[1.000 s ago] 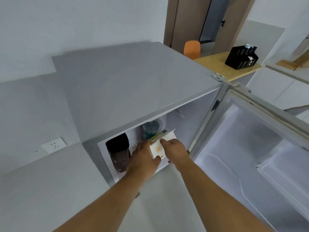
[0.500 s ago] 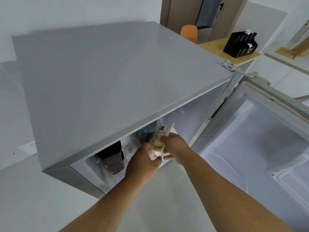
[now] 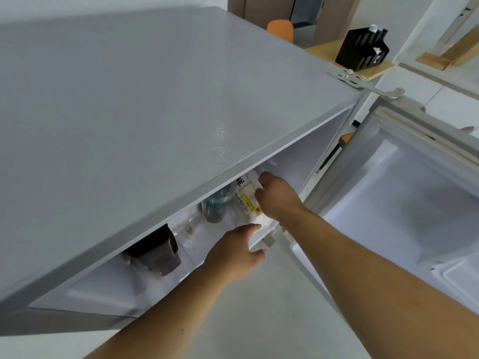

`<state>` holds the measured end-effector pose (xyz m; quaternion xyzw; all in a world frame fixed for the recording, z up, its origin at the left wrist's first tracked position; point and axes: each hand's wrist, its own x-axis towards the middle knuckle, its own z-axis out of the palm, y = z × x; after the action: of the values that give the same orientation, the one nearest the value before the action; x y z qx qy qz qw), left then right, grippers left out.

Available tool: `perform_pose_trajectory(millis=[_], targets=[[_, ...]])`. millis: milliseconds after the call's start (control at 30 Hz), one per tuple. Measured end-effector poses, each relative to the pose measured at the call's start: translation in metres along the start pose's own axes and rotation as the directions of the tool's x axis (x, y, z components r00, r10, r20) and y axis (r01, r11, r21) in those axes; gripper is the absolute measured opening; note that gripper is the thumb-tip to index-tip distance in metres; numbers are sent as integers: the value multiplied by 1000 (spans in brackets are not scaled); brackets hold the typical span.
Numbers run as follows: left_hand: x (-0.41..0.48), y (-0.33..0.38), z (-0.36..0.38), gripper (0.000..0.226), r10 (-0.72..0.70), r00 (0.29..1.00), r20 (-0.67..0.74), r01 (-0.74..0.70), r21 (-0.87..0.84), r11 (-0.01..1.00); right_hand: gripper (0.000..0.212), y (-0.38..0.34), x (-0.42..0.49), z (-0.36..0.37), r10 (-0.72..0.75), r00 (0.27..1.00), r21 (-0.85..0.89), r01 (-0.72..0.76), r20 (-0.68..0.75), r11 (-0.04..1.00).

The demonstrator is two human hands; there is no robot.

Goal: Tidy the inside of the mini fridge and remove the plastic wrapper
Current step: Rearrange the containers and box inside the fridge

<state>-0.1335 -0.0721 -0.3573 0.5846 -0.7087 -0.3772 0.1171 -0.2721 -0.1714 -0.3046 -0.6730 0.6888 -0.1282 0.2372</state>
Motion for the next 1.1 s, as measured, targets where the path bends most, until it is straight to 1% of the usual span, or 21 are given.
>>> perform_pose_trajectory(millis=[133,233,400,467,533,567,600,633,700,733,767,800,833,867,900,933,967,1000,1033,1067,1100], targets=[[21,1,1,73,-2,1000,-14,2,-10,1000,33,-4,16,7,-80,993,23,83,-87,996],[34,3,2,73,-13,996,-84,9,-43,999,37,-6,28,13,-98,987,23,102,-126,995],[43,7,0,70,-48,991,-128,41,-59,997,41,-8,35,15,-132,968,49,145,-212,988],[38,9,-3,61,-64,991,-117,55,-77,996,42,-8,33,14,-124,975,43,134,-182,990],[31,7,-5,35,-91,977,-193,75,-85,994,39,-8,24,13,-106,982,-15,105,-157,994],[26,3,-7,23,-107,958,-265,85,-92,992,37,-7,17,11,-100,978,-38,95,-182,995],[20,0,-9,24,-143,927,-346,108,-118,987,36,-6,8,9,-112,965,-56,102,-236,993],[15,-2,-12,27,-196,885,-423,133,-173,976,36,-5,0,6,-150,941,-73,134,-305,988],[5,-3,-22,19,-327,778,-536,146,-352,925,34,-8,-15,3,-247,877,-70,239,-412,968],[2,-3,-27,9,-389,720,-575,135,-433,891,34,-12,-19,3,-253,875,-15,271,-413,962],[1,-1,-32,7,-439,664,-605,108,-503,857,35,-17,-21,3,-227,895,68,273,-384,960],[2,0,-36,17,-480,626,-614,82,-561,824,37,-21,-21,4,-194,923,130,249,-331,960],[4,3,-41,31,-513,608,-606,68,-604,794,39,-25,-21,5,-178,941,149,227,-287,962],[7,6,-47,45,-547,602,-582,79,-638,766,40,-29,-23,4,-201,937,113,241,-284,964],[10,9,-51,53,-574,599,-559,93,-663,743,39,-34,-25,2,-255,911,56,287,-324,956],[14,12,-55,57,-591,595,-545,107,-675,730,36,-39,-26,1,-323,864,-13,345,-386,939],[16,13,-57,58,-602,588,-539,121,-678,725,30,-43,-27,0,-373,814,-65,386,-445,920],[19,14,-59,58,-610,582,-538,130,-678,723,24,-46,-27,1,-384,792,-73,400,-474,914],[21,14,-61,58,-620,577,-532,135,-686,715,21,-49,-26,1,-358,812,-38,385,-461,922],[22,13,-62,57,-631,575,-521,139,-698,702,23,-52,-25,2,-284,868,51,332,-407,942],[22,12,-63,55,-641,574,-509,145,-708,691,28,-54,-21,3,-178,938,150,230,-297,962]])
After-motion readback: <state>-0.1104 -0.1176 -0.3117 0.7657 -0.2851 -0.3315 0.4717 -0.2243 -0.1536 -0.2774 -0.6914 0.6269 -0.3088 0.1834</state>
